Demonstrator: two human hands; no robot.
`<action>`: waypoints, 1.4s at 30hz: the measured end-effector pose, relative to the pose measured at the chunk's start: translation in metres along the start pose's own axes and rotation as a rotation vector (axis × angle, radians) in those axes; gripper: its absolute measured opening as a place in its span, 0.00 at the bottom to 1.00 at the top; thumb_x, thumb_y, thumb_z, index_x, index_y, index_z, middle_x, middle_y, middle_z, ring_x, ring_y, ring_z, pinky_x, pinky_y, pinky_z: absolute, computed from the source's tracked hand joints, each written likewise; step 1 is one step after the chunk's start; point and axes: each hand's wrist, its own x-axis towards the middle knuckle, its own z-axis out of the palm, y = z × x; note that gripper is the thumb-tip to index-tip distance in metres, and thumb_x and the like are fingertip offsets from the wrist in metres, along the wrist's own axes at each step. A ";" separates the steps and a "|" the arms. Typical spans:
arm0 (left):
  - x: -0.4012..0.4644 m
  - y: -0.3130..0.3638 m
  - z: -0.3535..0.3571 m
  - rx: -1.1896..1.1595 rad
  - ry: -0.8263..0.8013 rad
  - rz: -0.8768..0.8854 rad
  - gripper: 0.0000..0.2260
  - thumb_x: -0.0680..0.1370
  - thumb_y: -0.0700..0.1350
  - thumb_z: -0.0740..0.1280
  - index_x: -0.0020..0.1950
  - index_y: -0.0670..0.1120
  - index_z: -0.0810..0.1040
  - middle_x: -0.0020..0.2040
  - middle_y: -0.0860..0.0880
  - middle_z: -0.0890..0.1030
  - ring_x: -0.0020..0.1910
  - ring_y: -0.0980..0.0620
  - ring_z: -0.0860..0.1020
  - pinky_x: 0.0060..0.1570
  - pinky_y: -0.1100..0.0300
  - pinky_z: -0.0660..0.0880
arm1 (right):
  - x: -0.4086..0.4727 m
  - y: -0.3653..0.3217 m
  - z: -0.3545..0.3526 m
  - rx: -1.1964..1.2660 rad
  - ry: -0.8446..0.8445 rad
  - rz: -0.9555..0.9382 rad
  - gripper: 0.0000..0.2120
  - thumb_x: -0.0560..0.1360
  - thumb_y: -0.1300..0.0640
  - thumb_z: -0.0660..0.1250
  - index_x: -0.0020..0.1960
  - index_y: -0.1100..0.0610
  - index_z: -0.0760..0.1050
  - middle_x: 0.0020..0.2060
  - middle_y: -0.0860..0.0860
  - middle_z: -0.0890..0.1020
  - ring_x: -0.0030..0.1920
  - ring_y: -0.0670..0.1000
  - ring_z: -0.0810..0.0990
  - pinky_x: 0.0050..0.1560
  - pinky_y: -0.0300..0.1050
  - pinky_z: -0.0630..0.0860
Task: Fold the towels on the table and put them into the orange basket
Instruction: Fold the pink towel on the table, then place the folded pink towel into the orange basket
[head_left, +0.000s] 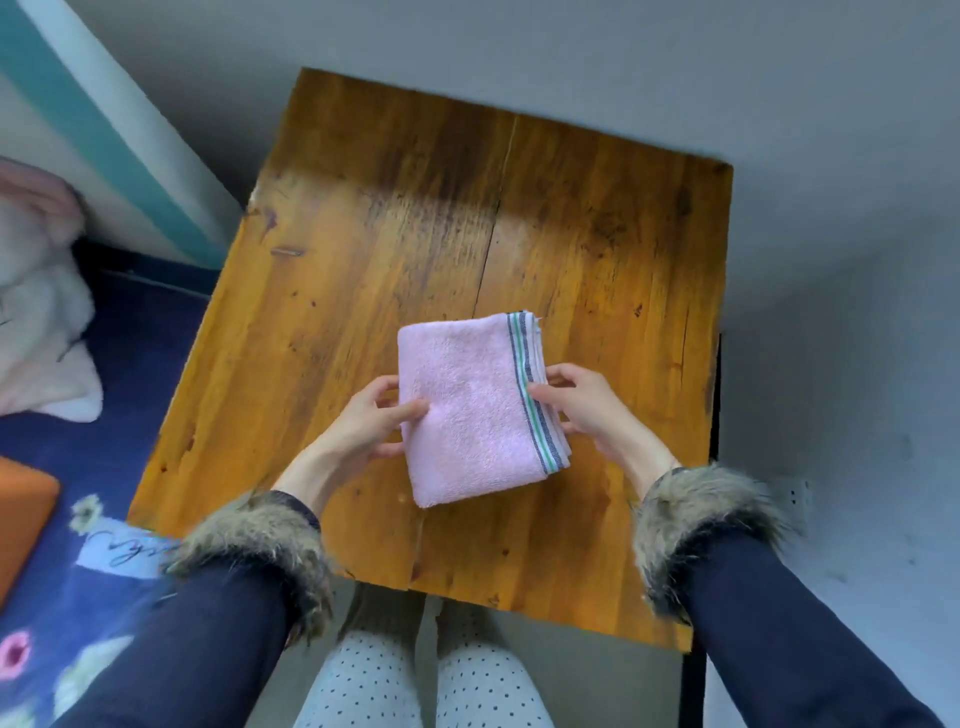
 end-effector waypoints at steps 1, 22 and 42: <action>-0.012 -0.001 -0.012 -0.041 0.031 0.010 0.16 0.75 0.45 0.69 0.61 0.50 0.72 0.59 0.48 0.76 0.55 0.51 0.78 0.45 0.55 0.78 | -0.004 -0.012 0.010 -0.014 -0.029 -0.012 0.10 0.76 0.57 0.66 0.57 0.55 0.75 0.49 0.49 0.80 0.47 0.46 0.79 0.41 0.41 0.77; -0.296 -0.163 -0.329 -0.617 0.708 0.184 0.20 0.76 0.45 0.68 0.66 0.49 0.68 0.58 0.47 0.77 0.53 0.47 0.77 0.41 0.53 0.76 | -0.141 -0.152 0.444 -0.563 -0.575 -0.324 0.06 0.75 0.59 0.63 0.47 0.58 0.78 0.40 0.51 0.78 0.38 0.47 0.77 0.38 0.41 0.75; -0.245 -0.268 -0.566 -0.891 0.988 -0.074 0.17 0.77 0.41 0.64 0.66 0.46 0.67 0.55 0.47 0.76 0.45 0.52 0.75 0.43 0.58 0.73 | -0.063 -0.170 0.773 -0.789 -0.741 -0.222 0.07 0.78 0.60 0.61 0.54 0.56 0.76 0.44 0.51 0.79 0.43 0.48 0.77 0.39 0.42 0.74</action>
